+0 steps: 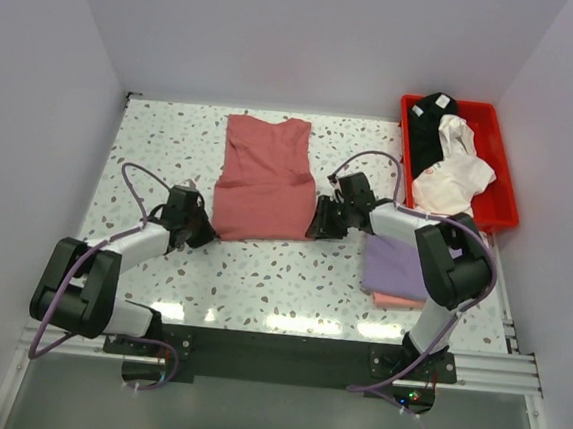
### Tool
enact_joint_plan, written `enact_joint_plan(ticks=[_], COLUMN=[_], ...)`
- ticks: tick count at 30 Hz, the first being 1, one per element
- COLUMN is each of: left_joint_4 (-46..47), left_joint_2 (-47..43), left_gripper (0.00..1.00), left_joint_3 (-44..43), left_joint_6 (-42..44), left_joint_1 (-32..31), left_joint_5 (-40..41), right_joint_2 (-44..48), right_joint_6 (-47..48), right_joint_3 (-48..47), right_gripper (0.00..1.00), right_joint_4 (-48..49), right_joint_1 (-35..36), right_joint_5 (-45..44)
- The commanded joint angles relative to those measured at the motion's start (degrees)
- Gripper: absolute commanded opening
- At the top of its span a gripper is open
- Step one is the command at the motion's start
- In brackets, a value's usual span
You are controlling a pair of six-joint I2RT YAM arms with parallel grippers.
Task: Fold and stack the t-shirts
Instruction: Fold the tshirt
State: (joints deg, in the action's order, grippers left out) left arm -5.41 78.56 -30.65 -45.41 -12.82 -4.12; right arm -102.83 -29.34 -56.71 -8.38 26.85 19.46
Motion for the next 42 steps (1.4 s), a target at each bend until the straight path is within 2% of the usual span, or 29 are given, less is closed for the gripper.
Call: enact_joint_plan(ticks=[1, 6, 8, 11, 13, 14, 16, 18, 23, 28, 32, 37, 42], left_joint_4=[0.0, -2.0, -3.0, -8.6, -14.8, -16.8, -22.3, -28.0, -38.0, -41.7, -40.3, -38.4, -32.0], left_joint_2=[-1.5, -3.8, -5.3, -10.3, -16.4, -19.0, -27.8, -36.3, -48.0, -50.1, -49.7, -46.1, -41.8], left_gripper=[0.0, 0.0, 0.0, 0.0, 0.0, 0.0, 0.0, 0.0, 0.0, 0.0, 0.0, 0.0, 0.0], left_joint_3=[1.1, 1.5, 2.1, 2.4, 2.5, 2.6, 2.3, 0.3, -8.0, -14.0, -16.7, -16.8, -14.6], left_joint_6=[0.8, 0.5, 0.4, 0.5, 0.5, 0.2, -0.7, -1.3, -0.7, 0.0, 0.2, -0.6, -0.9], left_joint_1=[0.2, 0.2, 0.2, 0.1, 0.2, 0.1, 0.1, 0.1, 0.1, 0.1, 0.1, 0.1, 0.1], left_joint_5=[0.0, 0.5, 0.4, 0.3, 1.1, 1.4, 1.6, 2.5, 4.0, 3.9, 5.7, 6.8, 5.8], right_joint_2=[-1.1, -0.1, 1.2, 4.8, 8.5, 10.2, 14.6, 17.9, 22.1, 26.4, 28.8, 27.9, 25.4], right_joint_6=[-1.8, -1.9, -1.4, 0.6, 2.4, 3.1, 5.2, 8.8, 16.3, 18.2, 17.3, 16.1, 15.6], right_joint_3=[2.0, 2.3, 3.2, 3.4, 3.1, 2.9, 2.6, 1.3, -3.2, -5.3, -4.7, -5.7, -7.7], right_gripper=[0.32, 0.13, 0.0, 0.0, 0.0, 0.0, 0.0, 0.0, 0.0, 0.0, 0.0, 0.0, 0.0], right_joint_4=[3.3, 1.4, -1.7, -8.7, -13.6, -19.1, -24.1, -32.3, -50.0, -57.3, -57.4, -55.6, -54.6], right_joint_1=[0.7, 1.8, 2.3, 3.0, 3.6, 3.7, 4.1, 4.2, 5.8, 6.8, 6.7, 5.9, 2.0], right_joint_5=[-0.3, 1.5, 2.6, 5.9, 8.9, 9.4, 11.9, 17.1, 23.8, 32.4, 35.6, 35.9, 35.1])
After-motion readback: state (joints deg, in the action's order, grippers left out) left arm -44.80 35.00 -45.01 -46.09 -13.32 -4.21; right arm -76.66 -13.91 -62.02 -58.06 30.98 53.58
